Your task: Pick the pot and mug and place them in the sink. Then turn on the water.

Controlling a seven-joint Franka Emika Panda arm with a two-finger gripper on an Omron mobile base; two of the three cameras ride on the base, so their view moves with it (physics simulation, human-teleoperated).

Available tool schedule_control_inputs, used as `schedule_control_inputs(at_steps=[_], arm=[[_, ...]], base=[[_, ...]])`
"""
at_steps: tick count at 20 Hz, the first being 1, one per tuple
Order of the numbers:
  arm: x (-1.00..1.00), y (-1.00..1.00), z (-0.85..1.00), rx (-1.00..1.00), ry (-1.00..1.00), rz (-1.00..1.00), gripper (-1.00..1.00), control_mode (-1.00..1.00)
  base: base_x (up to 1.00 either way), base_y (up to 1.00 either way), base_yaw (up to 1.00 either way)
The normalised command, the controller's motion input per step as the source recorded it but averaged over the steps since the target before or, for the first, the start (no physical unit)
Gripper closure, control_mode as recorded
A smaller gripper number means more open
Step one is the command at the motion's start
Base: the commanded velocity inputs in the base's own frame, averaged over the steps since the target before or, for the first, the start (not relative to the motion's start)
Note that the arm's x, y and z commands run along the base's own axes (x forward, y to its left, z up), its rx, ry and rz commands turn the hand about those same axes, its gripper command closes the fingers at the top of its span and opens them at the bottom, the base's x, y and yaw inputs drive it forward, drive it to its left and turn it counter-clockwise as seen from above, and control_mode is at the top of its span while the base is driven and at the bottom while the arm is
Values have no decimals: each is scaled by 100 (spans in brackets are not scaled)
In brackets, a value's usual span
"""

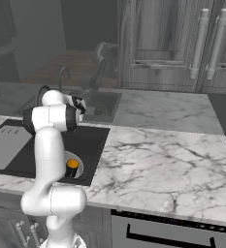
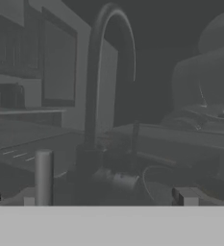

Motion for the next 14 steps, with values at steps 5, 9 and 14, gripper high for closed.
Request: schedule_control_inputs(at_steps=[5,9,14], arm=[[0,0,0,0,0,0,-100,-100],[0,-1,-8,0,0,-1,-100,-100],[0,-8,-11,0,0,-8,-100,-100]], base=[[0,0,0],[0,0,0],[0,0,0]])
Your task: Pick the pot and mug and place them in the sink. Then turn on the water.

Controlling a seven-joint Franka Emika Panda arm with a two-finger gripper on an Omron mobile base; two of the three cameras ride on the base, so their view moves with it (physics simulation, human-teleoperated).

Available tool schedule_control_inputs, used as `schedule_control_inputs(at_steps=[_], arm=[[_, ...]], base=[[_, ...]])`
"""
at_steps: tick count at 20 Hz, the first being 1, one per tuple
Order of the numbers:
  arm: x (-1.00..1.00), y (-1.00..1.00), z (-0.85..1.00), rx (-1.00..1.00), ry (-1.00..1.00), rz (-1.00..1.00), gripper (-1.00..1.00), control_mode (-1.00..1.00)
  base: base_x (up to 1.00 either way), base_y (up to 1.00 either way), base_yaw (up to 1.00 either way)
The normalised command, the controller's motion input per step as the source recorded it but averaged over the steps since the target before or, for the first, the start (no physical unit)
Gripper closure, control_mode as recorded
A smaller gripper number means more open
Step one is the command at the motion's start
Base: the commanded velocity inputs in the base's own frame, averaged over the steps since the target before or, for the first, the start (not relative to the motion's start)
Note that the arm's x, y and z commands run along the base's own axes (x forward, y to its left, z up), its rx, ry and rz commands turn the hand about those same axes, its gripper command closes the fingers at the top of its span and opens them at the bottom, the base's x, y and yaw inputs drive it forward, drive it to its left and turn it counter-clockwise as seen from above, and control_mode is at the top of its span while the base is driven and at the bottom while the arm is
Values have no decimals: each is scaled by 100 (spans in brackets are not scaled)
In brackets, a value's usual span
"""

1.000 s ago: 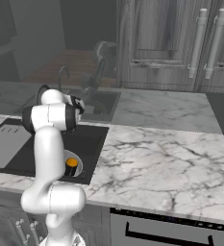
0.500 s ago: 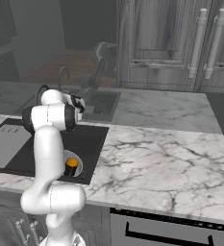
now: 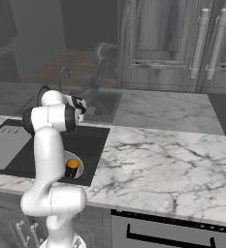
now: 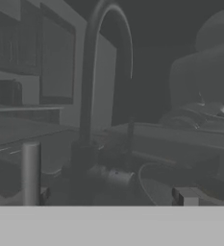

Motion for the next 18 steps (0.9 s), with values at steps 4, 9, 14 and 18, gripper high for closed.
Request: schedule_control_inputs(at_steps=[4,9,14,18], arm=[[0,-7,-3,0,0,-9,-100,-100],[0,-5,0,0,0,-10,-100,-100],[0,-18,-2,0,0,-12,-100,-100],[0,-34,-5,1,0,-18,-100,-100]], base=[[0,0,0],[0,0,0],[0,0,0],[0,0,0]])
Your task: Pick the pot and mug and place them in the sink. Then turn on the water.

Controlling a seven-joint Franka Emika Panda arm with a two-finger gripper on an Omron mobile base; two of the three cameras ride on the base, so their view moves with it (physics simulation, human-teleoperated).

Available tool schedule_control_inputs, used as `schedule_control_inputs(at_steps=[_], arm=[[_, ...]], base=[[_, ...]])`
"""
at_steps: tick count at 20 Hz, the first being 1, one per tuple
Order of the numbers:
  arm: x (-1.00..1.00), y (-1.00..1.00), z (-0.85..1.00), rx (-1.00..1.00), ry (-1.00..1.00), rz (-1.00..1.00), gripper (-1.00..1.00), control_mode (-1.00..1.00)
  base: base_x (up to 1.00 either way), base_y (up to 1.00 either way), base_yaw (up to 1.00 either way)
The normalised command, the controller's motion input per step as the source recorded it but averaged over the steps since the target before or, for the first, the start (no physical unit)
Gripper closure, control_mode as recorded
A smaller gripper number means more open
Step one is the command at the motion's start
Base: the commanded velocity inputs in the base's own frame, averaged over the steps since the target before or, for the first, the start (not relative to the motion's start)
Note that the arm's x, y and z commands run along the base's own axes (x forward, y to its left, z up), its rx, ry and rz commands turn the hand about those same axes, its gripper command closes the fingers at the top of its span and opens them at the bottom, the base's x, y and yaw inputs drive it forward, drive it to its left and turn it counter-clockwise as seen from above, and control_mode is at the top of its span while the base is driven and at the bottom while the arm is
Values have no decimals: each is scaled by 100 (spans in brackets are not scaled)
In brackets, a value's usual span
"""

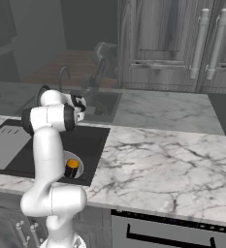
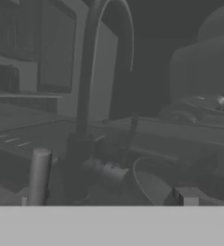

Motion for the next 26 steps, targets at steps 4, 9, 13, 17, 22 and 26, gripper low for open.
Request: schedule_control_inputs(at_steps=[4,9,13,17,22,26], arm=[[0,-31,-2,2,0,-19,-100,-100],[0,-31,-7,2,0,-19,-100,-100],[0,-31,-7,2,0,-18,-100,-100],[0,-29,-9,1,0,-18,-100,-100],[0,-32,-14,2,0,-18,-100,-100],[0,-34,-18,2,0,-18,-100,-100]], base=[[0,0,0],[0,0,0],[0,0,0],[0,0,0],[0,0,0],[0,0,0]])
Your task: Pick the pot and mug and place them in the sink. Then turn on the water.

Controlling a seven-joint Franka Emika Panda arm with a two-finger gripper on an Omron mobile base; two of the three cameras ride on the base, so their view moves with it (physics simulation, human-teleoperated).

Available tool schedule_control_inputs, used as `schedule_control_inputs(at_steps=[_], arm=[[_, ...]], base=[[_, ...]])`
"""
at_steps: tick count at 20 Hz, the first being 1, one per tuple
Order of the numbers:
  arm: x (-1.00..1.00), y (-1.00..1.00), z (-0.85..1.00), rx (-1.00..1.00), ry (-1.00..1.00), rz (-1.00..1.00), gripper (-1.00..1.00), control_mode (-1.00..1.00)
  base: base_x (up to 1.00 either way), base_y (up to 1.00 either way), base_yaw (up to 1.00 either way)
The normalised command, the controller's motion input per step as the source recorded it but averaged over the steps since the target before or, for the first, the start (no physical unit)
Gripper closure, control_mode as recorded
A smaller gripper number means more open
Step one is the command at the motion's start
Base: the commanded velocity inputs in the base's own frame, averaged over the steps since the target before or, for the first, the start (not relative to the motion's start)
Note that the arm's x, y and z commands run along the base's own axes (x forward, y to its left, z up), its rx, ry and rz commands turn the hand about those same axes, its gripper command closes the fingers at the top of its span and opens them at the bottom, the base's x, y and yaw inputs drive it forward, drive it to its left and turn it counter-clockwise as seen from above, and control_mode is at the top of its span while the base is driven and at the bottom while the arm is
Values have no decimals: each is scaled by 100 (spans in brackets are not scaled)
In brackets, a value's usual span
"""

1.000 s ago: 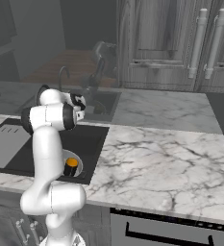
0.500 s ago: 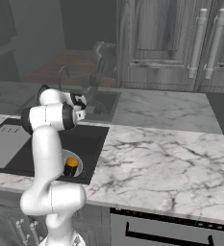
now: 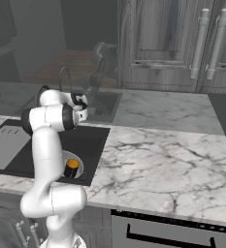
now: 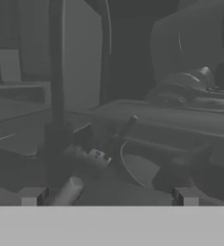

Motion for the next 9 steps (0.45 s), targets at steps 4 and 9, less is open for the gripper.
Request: schedule_control_inputs(at_steps=[4,9], arm=[[0,-31,-20,1,0,-18,-100,-100],[0,-27,-25,0,0,-17,-100,-100]], base=[[0,0,0],[0,0,0]])
